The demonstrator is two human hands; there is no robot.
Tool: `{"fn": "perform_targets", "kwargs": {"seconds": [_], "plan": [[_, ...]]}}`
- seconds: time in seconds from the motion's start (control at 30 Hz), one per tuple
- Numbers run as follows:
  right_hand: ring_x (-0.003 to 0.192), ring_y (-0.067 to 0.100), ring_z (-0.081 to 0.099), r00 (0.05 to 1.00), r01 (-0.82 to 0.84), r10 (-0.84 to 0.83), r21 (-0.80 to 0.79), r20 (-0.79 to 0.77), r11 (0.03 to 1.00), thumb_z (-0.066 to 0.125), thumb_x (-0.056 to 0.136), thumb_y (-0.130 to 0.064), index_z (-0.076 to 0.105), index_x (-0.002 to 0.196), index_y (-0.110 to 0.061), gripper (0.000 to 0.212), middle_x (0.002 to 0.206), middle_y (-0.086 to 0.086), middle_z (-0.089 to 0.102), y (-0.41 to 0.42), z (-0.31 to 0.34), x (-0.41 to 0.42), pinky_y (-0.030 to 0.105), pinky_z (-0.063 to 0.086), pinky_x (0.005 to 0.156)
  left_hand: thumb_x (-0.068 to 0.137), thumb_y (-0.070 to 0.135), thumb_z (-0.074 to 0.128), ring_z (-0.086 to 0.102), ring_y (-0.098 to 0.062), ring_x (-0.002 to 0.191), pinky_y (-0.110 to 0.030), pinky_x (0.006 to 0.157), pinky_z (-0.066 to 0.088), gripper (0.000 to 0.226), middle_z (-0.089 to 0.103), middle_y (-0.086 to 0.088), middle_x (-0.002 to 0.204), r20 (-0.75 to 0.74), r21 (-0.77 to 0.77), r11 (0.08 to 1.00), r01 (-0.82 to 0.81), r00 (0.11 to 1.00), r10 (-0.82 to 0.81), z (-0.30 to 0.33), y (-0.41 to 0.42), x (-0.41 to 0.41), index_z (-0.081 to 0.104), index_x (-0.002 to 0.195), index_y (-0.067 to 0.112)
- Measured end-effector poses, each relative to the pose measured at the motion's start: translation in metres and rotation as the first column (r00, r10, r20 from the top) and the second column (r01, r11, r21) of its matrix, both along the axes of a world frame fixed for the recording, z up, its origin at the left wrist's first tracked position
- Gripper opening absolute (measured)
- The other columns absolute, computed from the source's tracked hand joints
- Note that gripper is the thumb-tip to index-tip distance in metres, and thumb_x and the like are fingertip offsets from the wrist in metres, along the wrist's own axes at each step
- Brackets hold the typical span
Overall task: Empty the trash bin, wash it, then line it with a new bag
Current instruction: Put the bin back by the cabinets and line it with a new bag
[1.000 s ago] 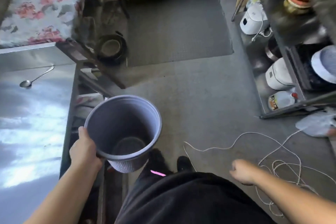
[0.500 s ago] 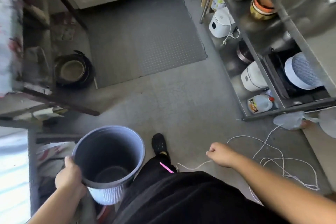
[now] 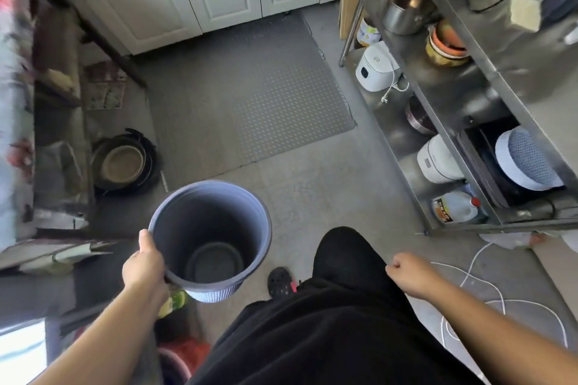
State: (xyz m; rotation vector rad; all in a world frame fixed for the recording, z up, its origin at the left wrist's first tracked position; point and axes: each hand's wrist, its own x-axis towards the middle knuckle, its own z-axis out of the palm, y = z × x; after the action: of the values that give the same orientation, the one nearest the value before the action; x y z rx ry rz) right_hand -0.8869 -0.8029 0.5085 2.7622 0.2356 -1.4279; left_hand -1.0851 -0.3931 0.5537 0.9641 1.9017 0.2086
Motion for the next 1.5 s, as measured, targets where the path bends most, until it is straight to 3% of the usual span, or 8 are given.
{"fn": "perform_targets", "kwargs": {"seconds": [0.2,0.37,0.63,0.87,1.03,1.2,1.37,1.5], "plan": [[0.063,0.016,0.049,0.986,-0.038,0.024,-0.078,-0.165,0.996,0.052,0.092,-0.026,0.052,0.063,-0.017,0.03,0.065,0.0,0.052,-0.014,-0.024,0.059,0.025,0.03,0.051,0.078,0.062,0.051,0.059,-0.031,0.066,-0.039,0.063,0.055,0.056,0.059,-0.008,0.082,-0.067,0.033,0.996,-0.078,0.994,0.08,-0.011,0.009,0.045,0.061,0.1,0.011],[0.057,0.016,0.044,0.981,-0.046,0.042,-0.015,-0.191,0.999,0.054,0.091,-0.023,0.044,0.061,-0.017,0.032,0.061,0.0,0.044,0.0,-0.024,0.16,0.028,0.03,0.05,0.085,0.058,0.046,0.059,-0.032,0.081,-0.049,0.085,0.053,0.062,0.06,-0.014,0.093,-0.182,0.058,0.997,-0.059,0.981,0.068,-0.013,0.015,0.087,0.063,0.111,0.004],[0.068,0.023,0.052,0.993,-0.101,0.106,0.073,-0.061,0.992,0.053,0.093,-0.028,0.05,0.064,-0.017,0.031,0.068,0.002,0.054,0.07,-0.012,0.339,0.028,0.033,0.054,0.081,0.063,0.051,0.054,-0.029,0.058,-0.038,0.048,0.043,0.061,0.057,-0.009,0.074,-0.206,0.114,0.979,-0.169,0.96,0.189,0.012,0.017,0.207,0.061,0.097,0.004],[0.062,0.017,0.049,0.998,0.029,-0.011,0.289,-0.063,0.957,0.054,0.087,-0.031,0.05,0.068,-0.019,0.023,0.065,0.008,0.049,0.161,-0.013,0.424,0.028,0.037,0.06,0.064,0.065,0.057,0.06,-0.032,0.063,-0.04,0.061,0.049,0.071,0.064,-0.011,0.076,-0.162,0.059,0.987,-0.152,0.974,0.16,-0.004,0.063,0.285,0.066,0.096,0.003],[0.059,0.018,0.042,0.99,-0.044,0.072,0.217,-0.123,0.975,0.053,0.088,-0.027,0.048,0.067,-0.02,0.023,0.065,0.01,0.045,0.185,-0.014,0.453,0.031,0.028,0.056,0.066,0.056,0.066,0.065,-0.034,0.073,-0.044,0.073,0.052,0.054,0.067,-0.012,0.08,-0.124,0.012,0.989,-0.15,0.981,0.15,-0.016,0.108,0.353,0.064,0.079,0.003],[0.064,0.019,0.042,0.986,-0.042,0.046,0.032,-0.16,0.999,0.053,0.088,-0.025,0.042,0.063,-0.017,0.029,0.068,0.005,0.044,0.175,-0.005,0.493,0.029,0.027,0.052,0.064,0.06,0.064,0.069,-0.036,0.082,-0.048,0.086,0.055,0.061,0.07,-0.01,0.085,-0.148,-0.044,0.982,-0.184,0.973,0.176,-0.024,0.182,0.424,0.066,0.092,0.006],[0.061,0.023,0.055,0.981,0.143,-0.149,-0.055,-0.121,0.988,0.052,0.089,-0.018,0.045,0.063,-0.011,0.028,0.065,0.007,0.053,0.186,0.0,0.553,0.026,0.037,0.056,0.052,0.072,0.061,0.068,-0.038,0.066,-0.051,0.072,0.059,0.077,0.07,-0.014,0.072,-0.151,-0.037,0.999,-0.032,0.988,0.026,-0.039,0.258,0.506,0.067,0.082,0.001],[0.061,0.022,0.05,0.962,0.253,-0.245,0.054,-0.121,0.966,0.054,0.087,-0.018,0.046,0.073,-0.012,0.017,0.071,0.009,0.05,0.229,0.005,0.603,0.027,0.037,0.059,0.056,0.078,0.061,0.065,-0.035,0.053,-0.042,0.055,0.055,0.075,0.069,-0.011,0.059,-0.091,-0.029,0.997,0.077,0.993,-0.08,-0.034,0.283,0.581,0.069,0.077,0.006]]}}
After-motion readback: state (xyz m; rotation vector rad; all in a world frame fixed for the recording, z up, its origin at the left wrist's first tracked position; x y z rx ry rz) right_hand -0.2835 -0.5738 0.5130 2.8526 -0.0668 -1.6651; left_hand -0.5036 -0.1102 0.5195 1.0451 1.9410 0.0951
